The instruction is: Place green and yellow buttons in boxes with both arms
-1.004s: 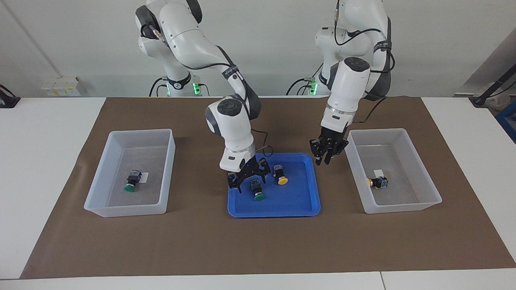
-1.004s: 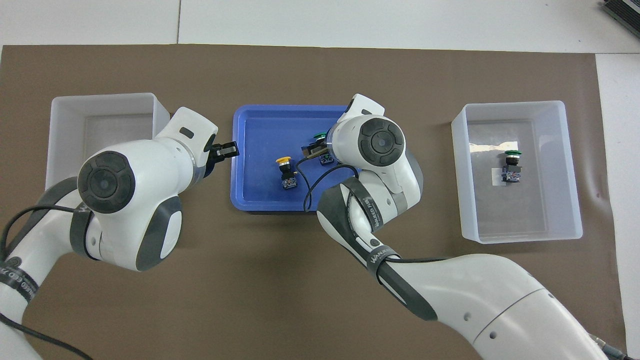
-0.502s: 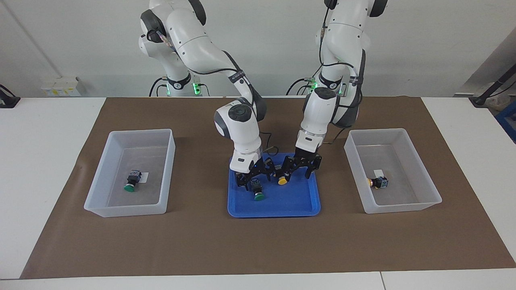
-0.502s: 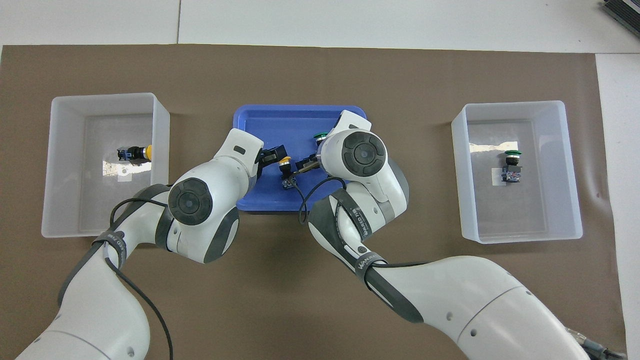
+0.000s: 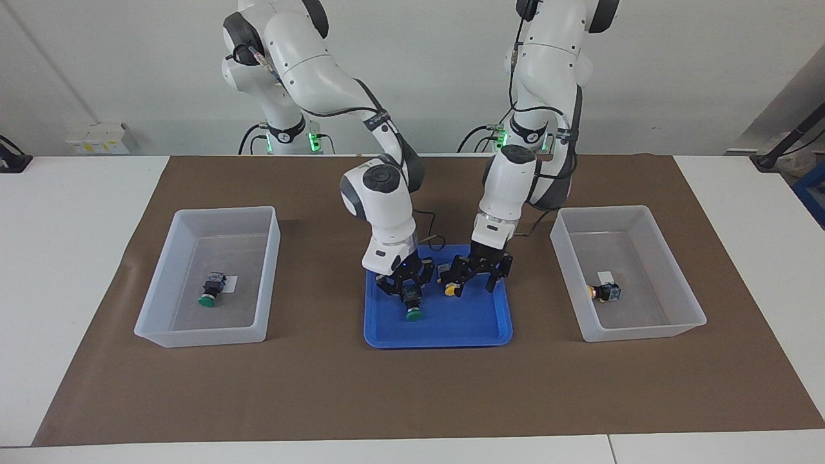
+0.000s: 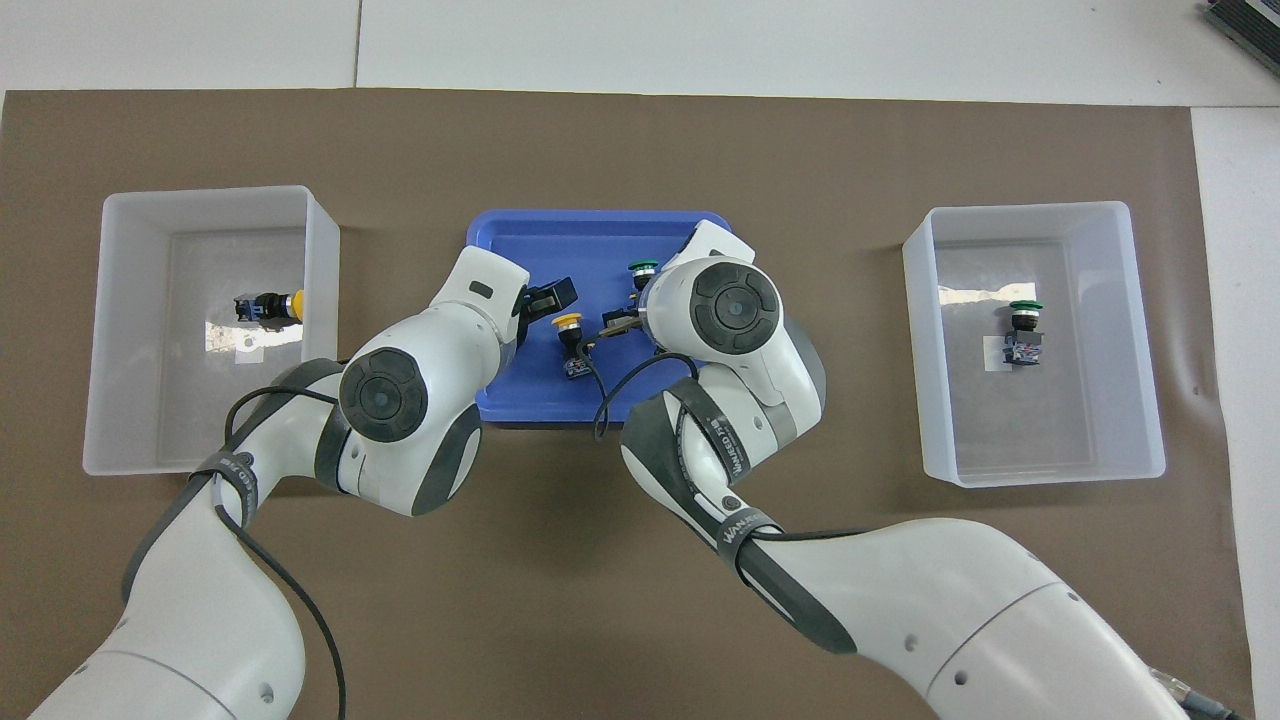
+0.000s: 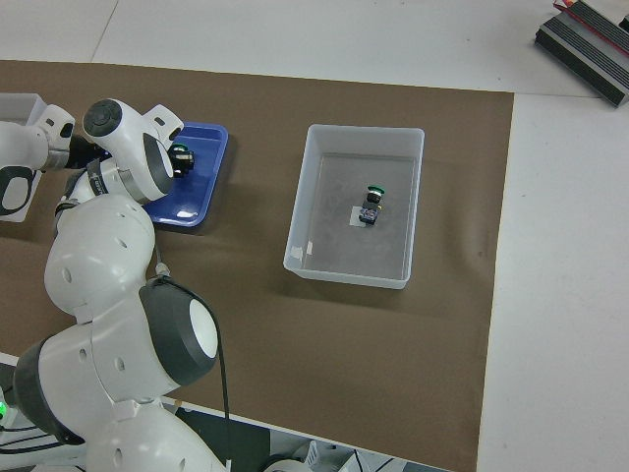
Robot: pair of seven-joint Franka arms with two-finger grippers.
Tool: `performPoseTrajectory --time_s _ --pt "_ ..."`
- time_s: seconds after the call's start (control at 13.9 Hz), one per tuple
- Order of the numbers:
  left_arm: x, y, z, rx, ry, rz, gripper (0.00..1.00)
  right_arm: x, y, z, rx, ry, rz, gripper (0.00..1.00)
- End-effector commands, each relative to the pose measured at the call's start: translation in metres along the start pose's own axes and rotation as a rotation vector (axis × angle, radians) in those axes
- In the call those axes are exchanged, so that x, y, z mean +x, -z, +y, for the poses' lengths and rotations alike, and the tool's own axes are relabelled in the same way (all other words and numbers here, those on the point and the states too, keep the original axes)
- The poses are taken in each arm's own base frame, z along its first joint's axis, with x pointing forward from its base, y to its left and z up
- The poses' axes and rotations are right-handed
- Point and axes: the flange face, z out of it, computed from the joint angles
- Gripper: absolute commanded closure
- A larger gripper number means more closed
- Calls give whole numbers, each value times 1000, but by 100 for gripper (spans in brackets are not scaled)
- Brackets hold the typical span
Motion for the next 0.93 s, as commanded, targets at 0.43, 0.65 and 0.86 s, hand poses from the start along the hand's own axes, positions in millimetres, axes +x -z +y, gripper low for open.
performPoseTrajectory --time_s 0.43,0.65,0.86 --pt "-37 -10 20 6 -5 -50 26 -5 160 156 -106 -237 -10 100" --pt "-48 -21 20 15 -12 -65 41 -22 190 221 -132 -335 11 100" --pt "-50 -27 18 19 -3 -67 53 -41 188 270 -148 -236 -30 100"
